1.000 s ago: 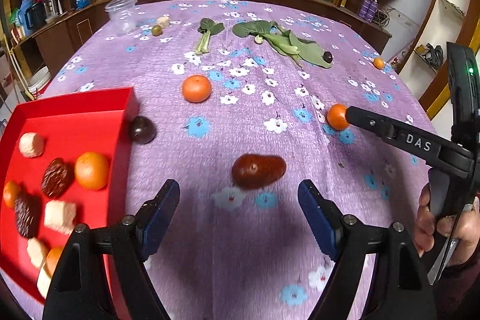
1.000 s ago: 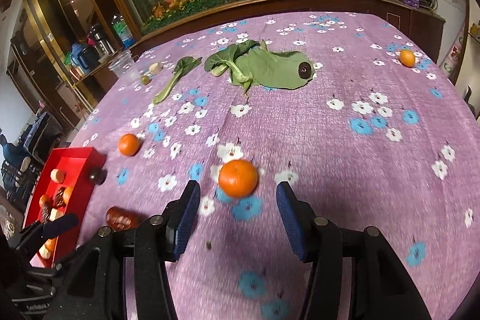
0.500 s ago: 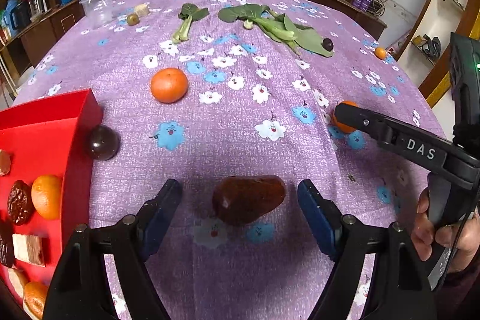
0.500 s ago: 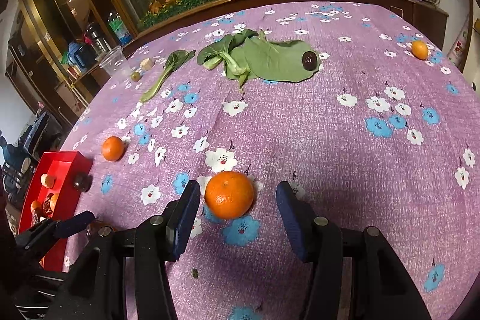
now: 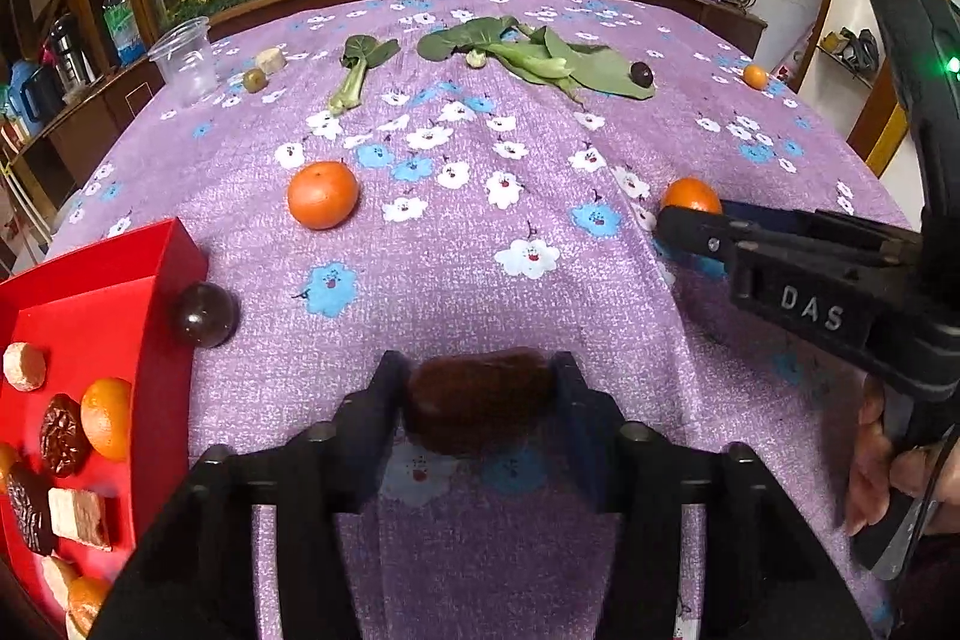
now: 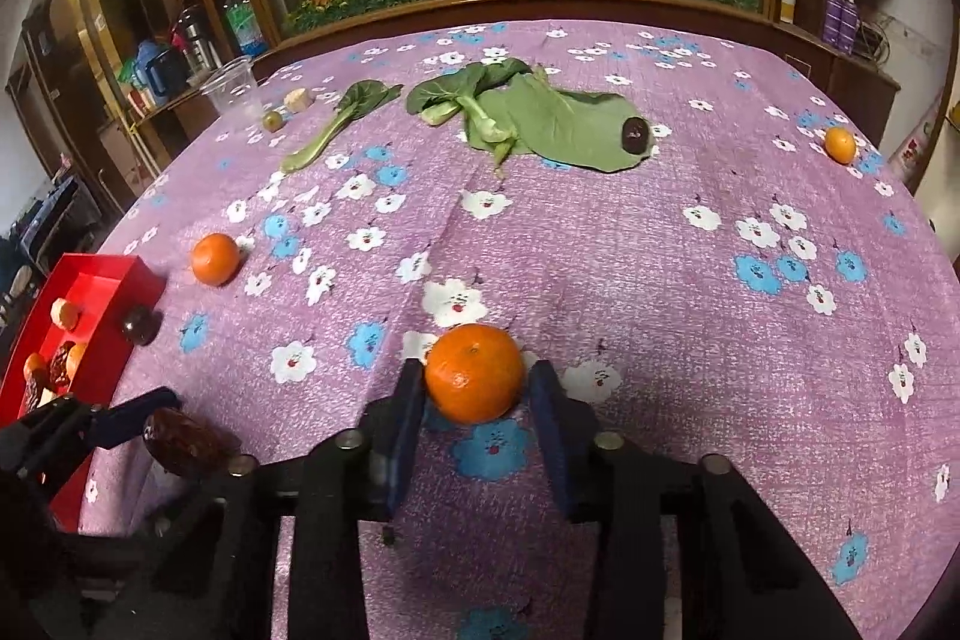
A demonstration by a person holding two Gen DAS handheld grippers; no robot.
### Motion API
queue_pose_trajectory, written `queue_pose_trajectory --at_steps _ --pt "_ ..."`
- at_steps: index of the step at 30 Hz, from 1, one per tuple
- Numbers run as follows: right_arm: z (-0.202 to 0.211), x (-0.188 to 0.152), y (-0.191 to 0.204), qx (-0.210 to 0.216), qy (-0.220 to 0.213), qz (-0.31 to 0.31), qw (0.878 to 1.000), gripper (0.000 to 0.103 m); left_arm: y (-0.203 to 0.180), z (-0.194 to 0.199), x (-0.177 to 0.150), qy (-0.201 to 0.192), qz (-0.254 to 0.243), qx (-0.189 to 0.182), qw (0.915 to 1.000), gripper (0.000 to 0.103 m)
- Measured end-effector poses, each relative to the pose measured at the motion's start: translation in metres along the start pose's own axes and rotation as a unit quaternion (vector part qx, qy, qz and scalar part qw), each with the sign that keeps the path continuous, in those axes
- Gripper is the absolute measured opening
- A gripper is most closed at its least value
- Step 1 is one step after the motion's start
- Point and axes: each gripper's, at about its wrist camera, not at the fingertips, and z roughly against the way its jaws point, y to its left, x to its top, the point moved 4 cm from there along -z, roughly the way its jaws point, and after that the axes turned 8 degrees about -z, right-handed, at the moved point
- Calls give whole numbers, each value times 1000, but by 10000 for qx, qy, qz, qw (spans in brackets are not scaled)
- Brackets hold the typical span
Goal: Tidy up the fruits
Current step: 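Grasp the red date with the left tool while the right tool grasps an orange, then carry the red date and orange into the red tray and release both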
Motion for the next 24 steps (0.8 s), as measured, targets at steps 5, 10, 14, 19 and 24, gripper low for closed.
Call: queue_pose_trajectory --at_steps 5,10,14,19,24 --pt "3 1 -4 190 -44 -173 9997 34 6 6 -3 -12 242 -194 9995 47" --pt "8 0 -5 310 -43 -335 9989 34 13 23 -5 -137 430 -260 9986 47" --pt "23 -2 1 345 -124 -313 9988 34 24 42 -9 -276 614 -281 9973 47" --pt "46 -6 20 497 -196 -217 9983 34 50 68 -16 -498 934 -218 9941 47" --pt "65 -12 47 668 -224 -27 9975 35 90 100 -32 -759 1352 20 9879 47"
